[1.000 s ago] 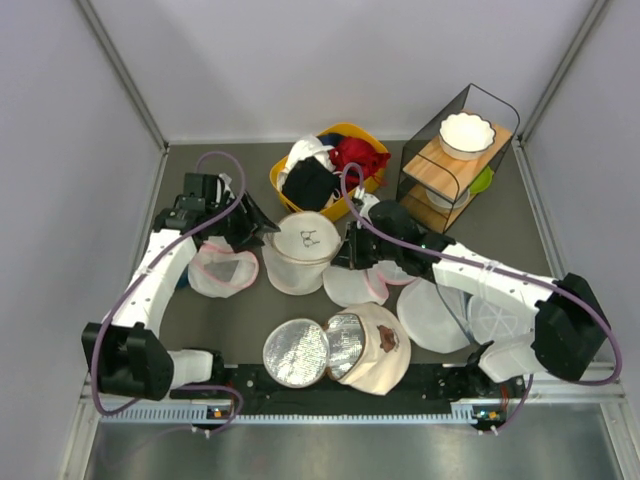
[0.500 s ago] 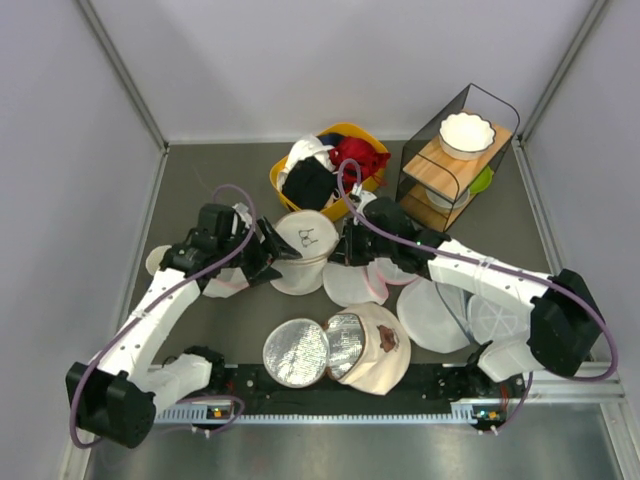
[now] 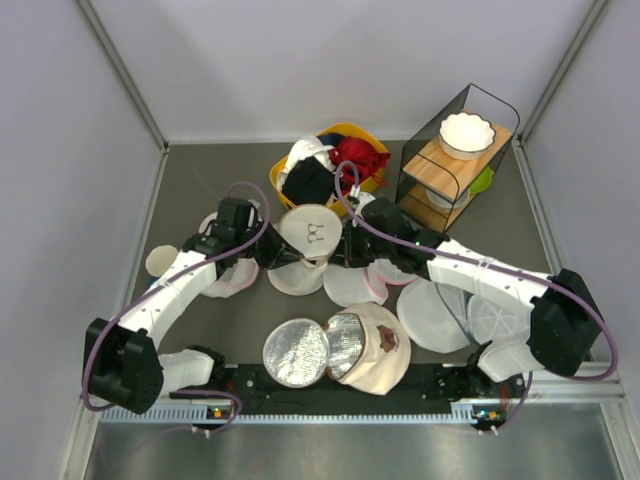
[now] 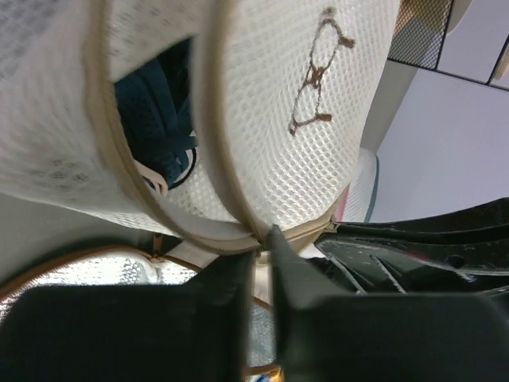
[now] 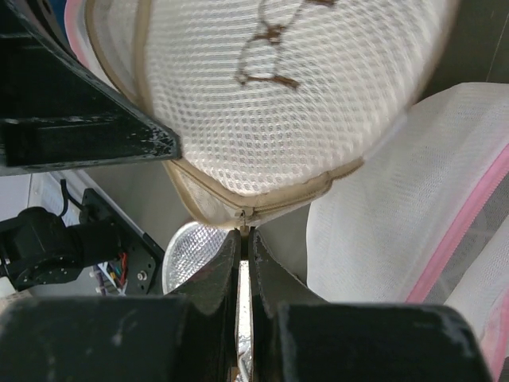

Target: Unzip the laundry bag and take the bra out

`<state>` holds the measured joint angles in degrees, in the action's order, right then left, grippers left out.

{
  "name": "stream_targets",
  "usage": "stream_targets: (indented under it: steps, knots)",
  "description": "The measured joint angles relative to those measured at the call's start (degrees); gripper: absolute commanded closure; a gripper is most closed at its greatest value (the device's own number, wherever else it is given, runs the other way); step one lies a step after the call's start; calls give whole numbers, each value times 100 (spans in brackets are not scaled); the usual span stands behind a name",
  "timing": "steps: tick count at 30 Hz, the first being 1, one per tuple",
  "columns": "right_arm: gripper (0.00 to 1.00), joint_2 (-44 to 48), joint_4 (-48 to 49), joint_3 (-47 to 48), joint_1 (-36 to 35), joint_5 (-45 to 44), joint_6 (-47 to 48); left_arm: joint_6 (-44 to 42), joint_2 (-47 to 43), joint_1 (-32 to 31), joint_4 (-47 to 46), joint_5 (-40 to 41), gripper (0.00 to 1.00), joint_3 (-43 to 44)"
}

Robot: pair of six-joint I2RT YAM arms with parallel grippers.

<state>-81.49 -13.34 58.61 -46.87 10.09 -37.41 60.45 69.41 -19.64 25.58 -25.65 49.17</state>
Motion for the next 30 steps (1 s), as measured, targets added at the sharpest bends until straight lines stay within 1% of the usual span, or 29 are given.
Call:
stream_targets:
  steps: [6,10,13,19,21,22,23,24,25,28,29,30]
  knots:
    - [100,190,9,-133,0,-173,85,-181,44,50,57,-33,100,136]
    - [100,470,11,-378,2,-326,133,-457,-216,415,302,-55,100,319]
    - [100,540,238,-424,-35,-282,133,-623,-474,662,446,-208,100,365]
    - [100,557,385,-424,-63,-214,140,-850,-577,807,603,-452,100,376]
    - [59,557,378,-424,-63,-212,142,-907,-575,822,605,-525,100,376]
    - [45,557,367,-424,-63,-221,149,-933,-575,828,599,-564,100,374]
    - [26,562,286,-422,-59,-284,164,-975,-577,846,584,-546,100,361]
    - [23,564,192,-422,-48,-348,190,-1016,-581,872,575,-538,100,345]
    - [22,564,109,-422,-28,-404,199,-1054,-584,883,560,-522,100,326]
    - [21,595,-76,-420,-20,-586,243,-1189,-643,876,520,-476,100,164]
    - [21,608,-125,-409,-20,-627,240,-1222,-673,876,503,-479,98,92]
    - [21,612,-225,-354,-20,-695,240,-1237,-734,872,455,-498,78,-37]
